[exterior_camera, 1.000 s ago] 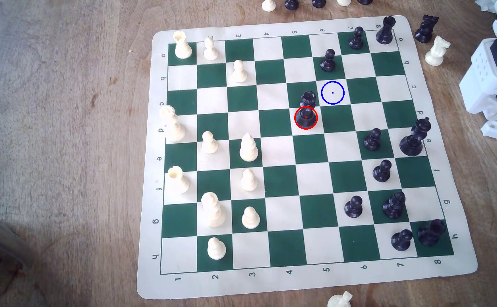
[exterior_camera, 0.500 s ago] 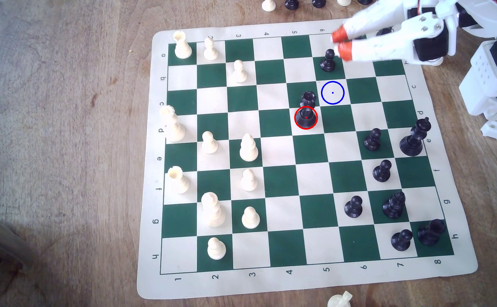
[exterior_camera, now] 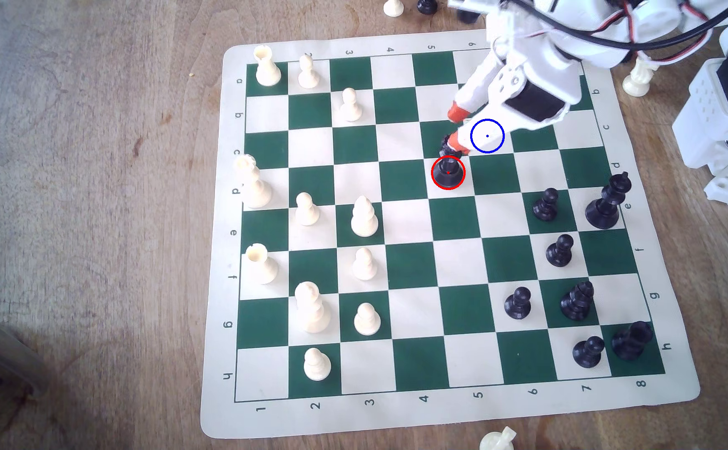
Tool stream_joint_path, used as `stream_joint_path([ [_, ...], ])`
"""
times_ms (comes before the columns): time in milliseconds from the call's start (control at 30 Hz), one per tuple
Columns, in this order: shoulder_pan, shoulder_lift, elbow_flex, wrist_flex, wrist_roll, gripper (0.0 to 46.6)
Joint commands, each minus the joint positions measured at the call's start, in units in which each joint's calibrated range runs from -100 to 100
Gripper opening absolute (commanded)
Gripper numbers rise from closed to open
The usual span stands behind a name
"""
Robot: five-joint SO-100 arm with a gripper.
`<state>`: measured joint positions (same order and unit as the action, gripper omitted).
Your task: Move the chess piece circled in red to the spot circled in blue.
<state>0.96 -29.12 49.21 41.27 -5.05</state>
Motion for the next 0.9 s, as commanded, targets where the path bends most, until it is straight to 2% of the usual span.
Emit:
stream_joint_path([
  [0,1.3,3.3,-5.0,-0.7,0.2,11.9],
  [267,1.4,5.8,-4.8,-5.1,-1.2,12.3],
  [667,1.2,8.2,-4.2,-5.6,-1.2,11.7],
  [767,1.0,8.5,-4.2,-5.6,-1.0,11.1],
  [867,0.8,8.9,-4.1,-5.4,-0.9,7.9],
])
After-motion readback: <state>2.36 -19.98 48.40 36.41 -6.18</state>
